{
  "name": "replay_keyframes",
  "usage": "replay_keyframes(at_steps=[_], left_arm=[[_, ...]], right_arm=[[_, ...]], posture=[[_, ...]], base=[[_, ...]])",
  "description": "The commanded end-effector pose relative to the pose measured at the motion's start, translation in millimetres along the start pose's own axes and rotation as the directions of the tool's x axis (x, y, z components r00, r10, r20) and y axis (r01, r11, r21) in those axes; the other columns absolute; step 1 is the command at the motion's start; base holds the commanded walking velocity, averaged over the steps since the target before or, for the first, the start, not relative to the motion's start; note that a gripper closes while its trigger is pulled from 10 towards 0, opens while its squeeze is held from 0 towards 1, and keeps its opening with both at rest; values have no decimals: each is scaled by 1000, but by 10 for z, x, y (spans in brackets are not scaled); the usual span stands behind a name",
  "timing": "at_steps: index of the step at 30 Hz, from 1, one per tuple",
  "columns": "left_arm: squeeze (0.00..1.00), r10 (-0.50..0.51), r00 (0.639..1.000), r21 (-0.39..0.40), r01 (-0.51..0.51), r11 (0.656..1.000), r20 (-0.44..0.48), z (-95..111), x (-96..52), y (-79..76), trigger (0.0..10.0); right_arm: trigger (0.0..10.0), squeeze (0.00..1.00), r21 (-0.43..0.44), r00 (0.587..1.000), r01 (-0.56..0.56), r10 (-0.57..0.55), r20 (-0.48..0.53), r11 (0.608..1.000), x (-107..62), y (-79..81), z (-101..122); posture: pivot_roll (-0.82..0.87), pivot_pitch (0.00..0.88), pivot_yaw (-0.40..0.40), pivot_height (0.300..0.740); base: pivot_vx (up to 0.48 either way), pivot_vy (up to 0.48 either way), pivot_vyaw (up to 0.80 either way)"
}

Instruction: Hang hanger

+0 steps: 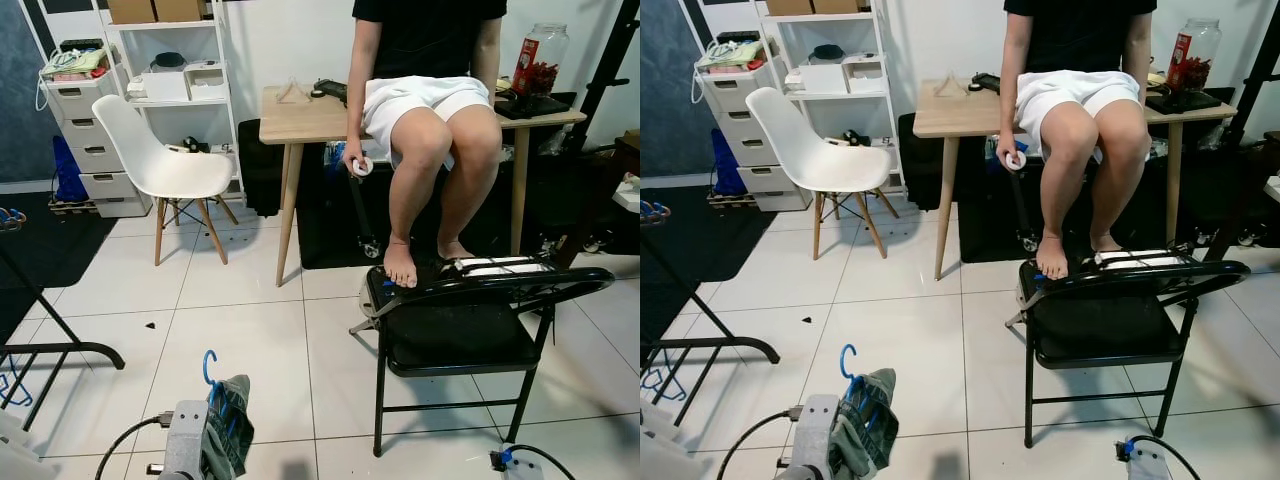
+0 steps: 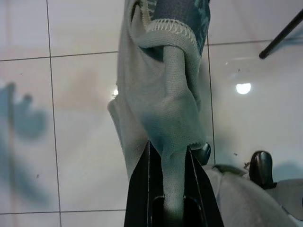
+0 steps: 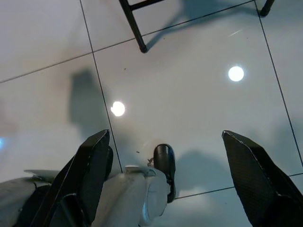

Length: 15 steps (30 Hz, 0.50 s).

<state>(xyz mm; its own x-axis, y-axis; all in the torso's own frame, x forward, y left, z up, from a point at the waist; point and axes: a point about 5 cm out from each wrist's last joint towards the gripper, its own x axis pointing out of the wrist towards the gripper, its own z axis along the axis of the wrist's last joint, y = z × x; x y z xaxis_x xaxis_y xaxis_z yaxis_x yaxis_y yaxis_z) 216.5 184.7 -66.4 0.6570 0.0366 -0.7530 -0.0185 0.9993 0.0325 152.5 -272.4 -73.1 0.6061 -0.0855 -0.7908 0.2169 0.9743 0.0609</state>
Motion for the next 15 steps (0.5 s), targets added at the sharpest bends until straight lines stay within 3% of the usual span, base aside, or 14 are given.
replay_keyframes(at_steps=[1, 15], left_arm=[[0, 4, 1000, 8, -4, 1000, -3, -12, -5, 30, 10000], [0, 5, 1000, -12, -5, 1000, 2, -2, -3, 27, 10000]], right_arm=[[10000, 0, -2, 1000, -20, 20, -1, 1000, 6, 33, -8], [10000, 0, 4, 1000, -31, 31, 1, 1000, 9, 40, 3]], posture=[[154, 0, 26, 740], [149, 0, 29, 740]], base=[[0, 0, 800], [0, 0, 800]])
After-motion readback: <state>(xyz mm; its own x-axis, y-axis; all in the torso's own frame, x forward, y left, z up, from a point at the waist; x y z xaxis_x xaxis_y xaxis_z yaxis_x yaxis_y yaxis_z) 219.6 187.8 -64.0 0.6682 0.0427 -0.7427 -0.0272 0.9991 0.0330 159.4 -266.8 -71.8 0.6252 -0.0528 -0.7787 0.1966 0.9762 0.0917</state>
